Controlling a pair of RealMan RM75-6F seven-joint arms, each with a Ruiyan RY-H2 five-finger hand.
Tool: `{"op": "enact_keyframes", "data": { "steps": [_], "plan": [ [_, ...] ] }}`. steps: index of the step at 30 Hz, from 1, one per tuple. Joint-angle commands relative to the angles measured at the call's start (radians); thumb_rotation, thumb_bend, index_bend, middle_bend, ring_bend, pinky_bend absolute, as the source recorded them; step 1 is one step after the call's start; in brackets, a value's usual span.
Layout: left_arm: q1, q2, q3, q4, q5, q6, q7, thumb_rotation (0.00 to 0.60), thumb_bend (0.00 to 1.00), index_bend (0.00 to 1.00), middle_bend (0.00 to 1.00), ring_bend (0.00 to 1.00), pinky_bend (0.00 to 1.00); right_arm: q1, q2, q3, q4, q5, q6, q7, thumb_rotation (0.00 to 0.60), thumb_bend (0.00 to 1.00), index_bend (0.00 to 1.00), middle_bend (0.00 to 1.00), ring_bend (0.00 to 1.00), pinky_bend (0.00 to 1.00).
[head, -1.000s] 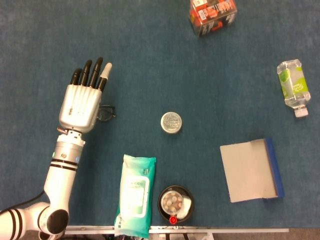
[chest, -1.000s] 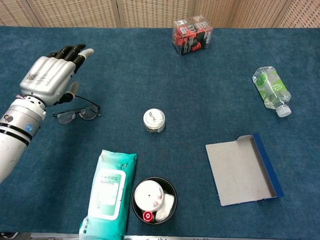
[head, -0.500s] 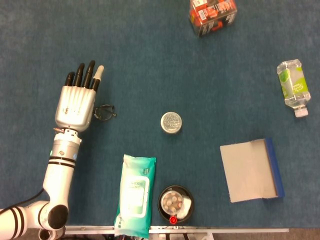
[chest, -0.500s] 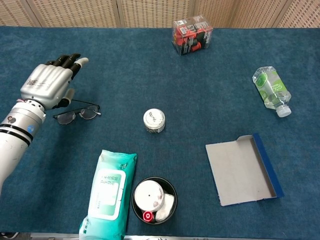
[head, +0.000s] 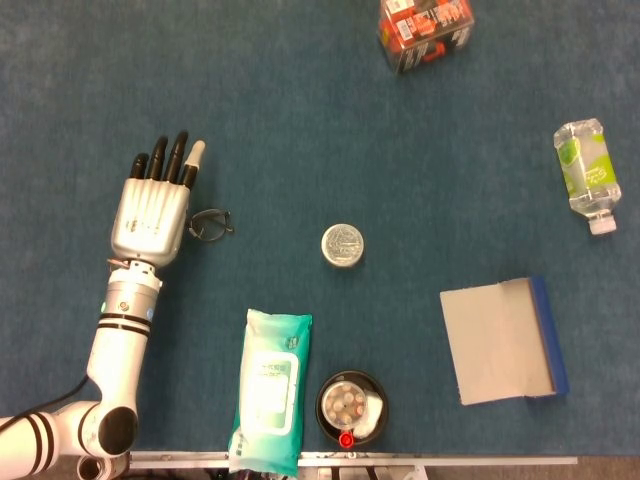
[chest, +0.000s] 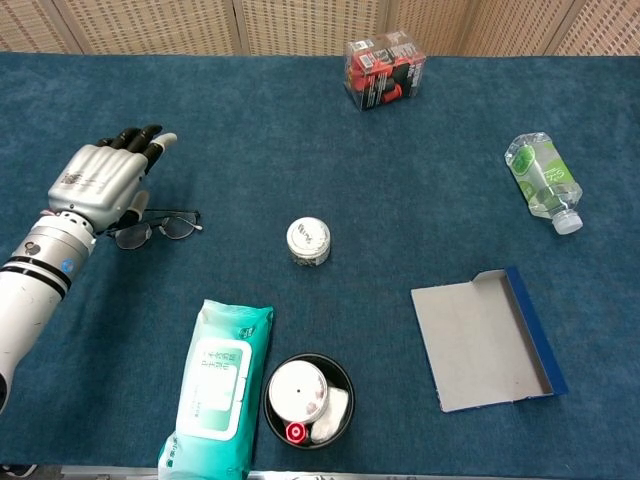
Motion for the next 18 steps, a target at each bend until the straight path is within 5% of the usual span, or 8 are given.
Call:
{"op": "enact_keyframes", "data": {
  "steps": [1,18],
  "plan": [
    [-0.001,-0.008,0.002,0.015,-0.005,-0.008,-0.005,0.600,0.55,0.00,0.00,0.00,0.16,-0.001,0.000,0.000,0.000,0.000,0.001,0.001,0.600,0.33,0.48,0.48,0.38,0.35],
    [-0.013,-0.048,0.003,0.110,-0.032,-0.069,-0.029,0.600,0.54,0.00,0.00,0.00,0.16,-0.002,0.001,0.001,-0.001,-0.001,0.005,0.004,0.600,0.33,0.48,0.48,0.38,0.35]
  ]
}}
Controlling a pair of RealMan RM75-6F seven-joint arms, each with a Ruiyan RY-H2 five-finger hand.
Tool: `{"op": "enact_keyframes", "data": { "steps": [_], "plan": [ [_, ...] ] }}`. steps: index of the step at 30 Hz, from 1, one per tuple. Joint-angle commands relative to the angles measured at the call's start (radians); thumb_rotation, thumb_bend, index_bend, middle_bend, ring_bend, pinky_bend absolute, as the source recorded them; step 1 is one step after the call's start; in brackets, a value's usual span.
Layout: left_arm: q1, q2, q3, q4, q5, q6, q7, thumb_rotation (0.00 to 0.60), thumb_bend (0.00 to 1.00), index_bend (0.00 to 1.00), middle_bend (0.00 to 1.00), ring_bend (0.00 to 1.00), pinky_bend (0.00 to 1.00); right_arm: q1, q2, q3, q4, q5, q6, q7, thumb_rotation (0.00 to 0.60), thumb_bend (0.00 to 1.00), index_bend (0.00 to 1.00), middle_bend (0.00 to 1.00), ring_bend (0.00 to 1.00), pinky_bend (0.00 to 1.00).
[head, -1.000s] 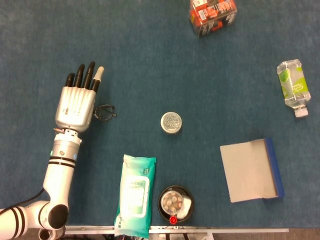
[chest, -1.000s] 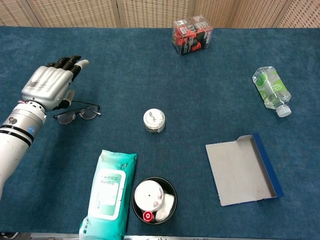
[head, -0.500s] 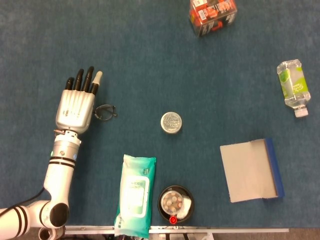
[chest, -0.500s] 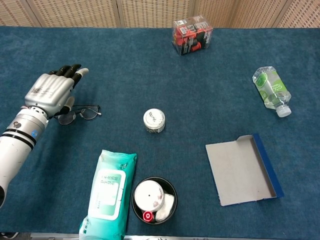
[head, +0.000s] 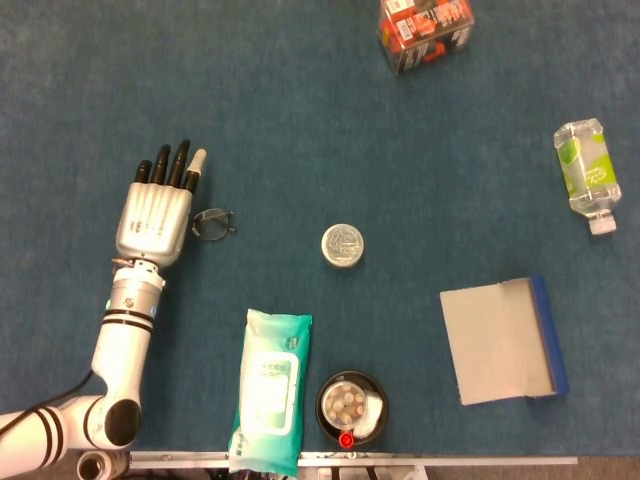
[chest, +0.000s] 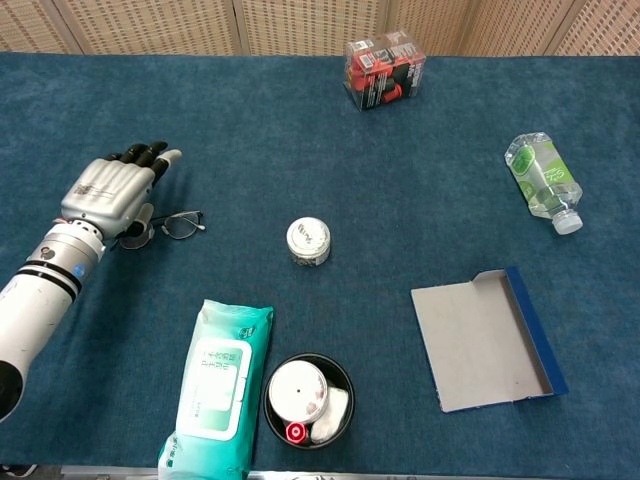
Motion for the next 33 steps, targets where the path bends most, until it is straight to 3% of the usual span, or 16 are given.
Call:
{"op": "enact_keyframes", "data": {
  "steps": [1,8,12,22,29,33],
  "plan": [
    [-0.002,-0.004,0.000,0.009,-0.005,-0.008,-0.001,0.600,0.54,0.00,0.00,0.00,0.16,0.000,0.000,0.000,0.001,0.000,0.000,0.001,0.600,0.33,0.48,0.48,0.38,0.35],
    [-0.002,-0.007,0.001,0.024,-0.004,-0.015,-0.014,0.600,0.54,0.00,0.00,0.00,0.16,0.001,0.000,0.000,0.001,0.001,-0.003,0.000,0.600,0.33,0.48,0.48,0.38,0.35],
    [0.008,0.026,-0.001,-0.027,0.038,0.023,-0.049,0.600,0.54,0.00,0.00,0.00,0.16,0.002,0.000,0.001,0.001,0.003,-0.006,0.000,0.600,0.33,0.48,0.48,0.38,0.35],
    [0.119,0.320,0.038,-0.307,0.307,0.294,-0.191,0.600,0.54,0.00,0.00,0.00,0.16,0.003,-0.006,0.002,0.000,0.004,-0.007,-0.014,0.600,0.33,0.48,0.48,0.38,0.35],
    [0.226,0.500,0.083,-0.342,0.412,0.434,-0.313,0.600,0.54,0.00,0.00,0.00,0.16,0.007,-0.022,0.000,-0.006,0.000,-0.015,-0.059,0.600,0.33,0.48,0.48,0.38,0.35],
    [0.277,0.552,0.102,-0.334,0.448,0.486,-0.408,0.600,0.54,0.00,0.00,0.00,0.16,0.009,-0.031,-0.001,-0.008,0.001,-0.022,-0.086,0.600,0.33,0.48,0.48,0.38,0.35]
  ]
}}
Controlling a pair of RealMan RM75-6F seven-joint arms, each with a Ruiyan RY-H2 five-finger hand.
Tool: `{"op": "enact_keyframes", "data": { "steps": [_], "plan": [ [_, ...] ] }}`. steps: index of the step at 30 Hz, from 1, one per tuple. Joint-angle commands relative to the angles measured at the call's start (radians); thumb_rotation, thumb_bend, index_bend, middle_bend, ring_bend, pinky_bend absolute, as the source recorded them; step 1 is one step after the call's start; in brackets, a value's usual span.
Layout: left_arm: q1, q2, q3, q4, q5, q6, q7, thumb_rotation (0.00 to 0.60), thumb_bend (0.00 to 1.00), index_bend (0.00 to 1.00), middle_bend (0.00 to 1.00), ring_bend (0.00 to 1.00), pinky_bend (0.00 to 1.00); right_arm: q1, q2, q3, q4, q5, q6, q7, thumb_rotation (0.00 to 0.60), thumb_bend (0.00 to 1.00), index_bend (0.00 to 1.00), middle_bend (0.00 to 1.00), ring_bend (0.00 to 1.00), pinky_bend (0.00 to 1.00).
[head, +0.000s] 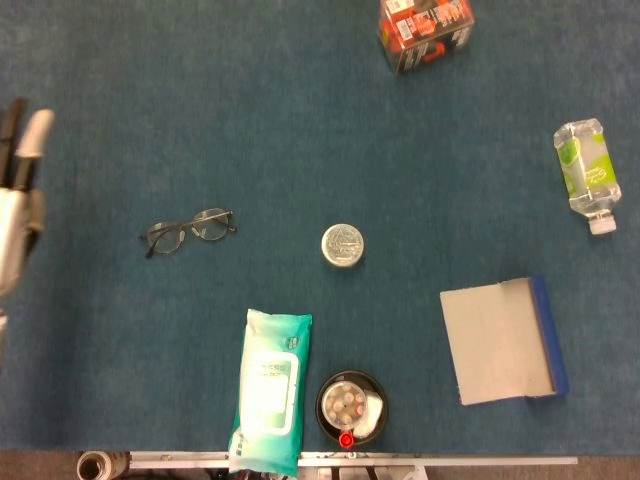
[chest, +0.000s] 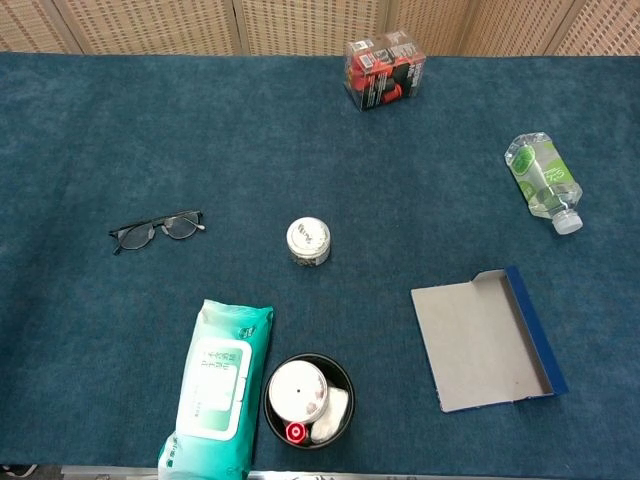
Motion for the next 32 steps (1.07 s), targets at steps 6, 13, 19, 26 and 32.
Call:
{"op": "enact_keyframes", "data": {
  "steps": [6,13,19,26,32],
  "plan": [
    [0.105,0.066,0.046,0.029,0.095,0.095,-0.186,0.600,0.54,0.02,0.00,0.00,0.16,0.004,-0.015,-0.001,-0.004,-0.002,-0.007,-0.040,0.600,0.33,0.48,0.48,0.38,0.35],
    [0.142,0.079,0.074,0.083,0.128,0.091,-0.300,0.600,0.54,0.04,0.00,0.00,0.16,0.003,-0.021,-0.003,-0.002,-0.007,-0.004,-0.051,0.600,0.33,0.48,0.48,0.38,0.35],
    [0.155,0.074,0.072,0.145,0.116,0.061,-0.401,0.600,0.54,0.15,0.00,0.00,0.16,0.009,-0.027,-0.001,-0.003,0.000,-0.017,-0.069,0.600,0.33,0.48,0.48,0.38,0.35],
    [0.156,0.077,0.059,0.178,0.108,0.032,-0.468,0.600,0.54,0.15,0.00,0.00,0.16,0.016,-0.037,-0.002,-0.004,0.000,-0.030,-0.097,0.600,0.33,0.48,0.48,0.38,0.35],
    [0.162,0.078,0.044,0.185,0.101,0.026,-0.485,0.600,0.54,0.15,0.00,0.00,0.16,0.026,-0.038,0.000,-0.004,0.014,-0.056,-0.106,0.600,0.33,0.48,0.48,0.38,0.35]
  ]
}}
